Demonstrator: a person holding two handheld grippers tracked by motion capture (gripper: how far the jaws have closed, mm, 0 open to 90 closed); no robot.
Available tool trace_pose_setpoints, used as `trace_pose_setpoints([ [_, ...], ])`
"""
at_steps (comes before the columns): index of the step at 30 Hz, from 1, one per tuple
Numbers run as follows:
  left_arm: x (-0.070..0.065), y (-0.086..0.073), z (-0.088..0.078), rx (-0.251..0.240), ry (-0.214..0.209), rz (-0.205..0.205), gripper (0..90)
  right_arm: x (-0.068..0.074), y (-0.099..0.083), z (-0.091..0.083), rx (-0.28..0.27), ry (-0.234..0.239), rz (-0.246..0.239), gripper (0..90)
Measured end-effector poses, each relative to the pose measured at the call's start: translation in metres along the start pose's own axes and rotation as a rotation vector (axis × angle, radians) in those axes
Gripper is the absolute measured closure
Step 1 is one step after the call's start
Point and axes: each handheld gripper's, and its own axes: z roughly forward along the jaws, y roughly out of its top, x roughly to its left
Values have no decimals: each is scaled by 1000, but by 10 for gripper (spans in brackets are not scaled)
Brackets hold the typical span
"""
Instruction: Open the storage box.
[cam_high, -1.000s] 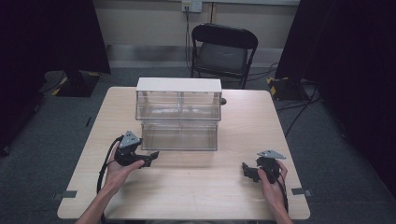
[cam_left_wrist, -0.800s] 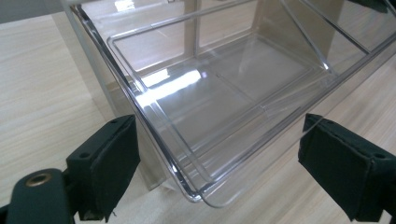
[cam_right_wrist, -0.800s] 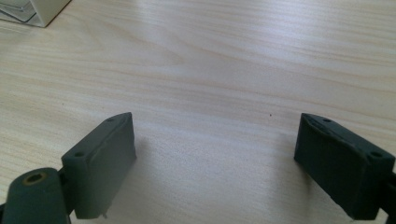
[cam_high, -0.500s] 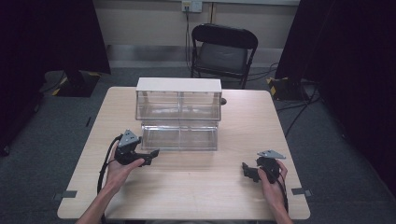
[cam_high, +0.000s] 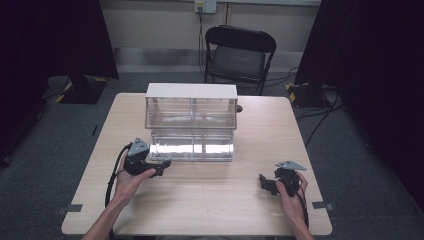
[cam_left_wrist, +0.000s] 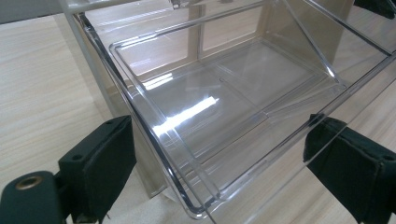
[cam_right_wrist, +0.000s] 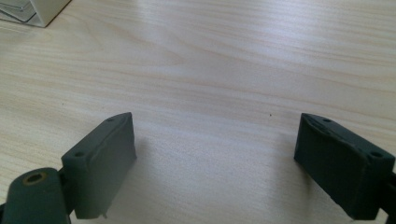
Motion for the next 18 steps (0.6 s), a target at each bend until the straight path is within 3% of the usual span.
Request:
trace_pose_setpoints([
  [18, 2, 2, 2, -6, -8, -22, 80, 0, 0, 0, 0, 0, 0, 118],
])
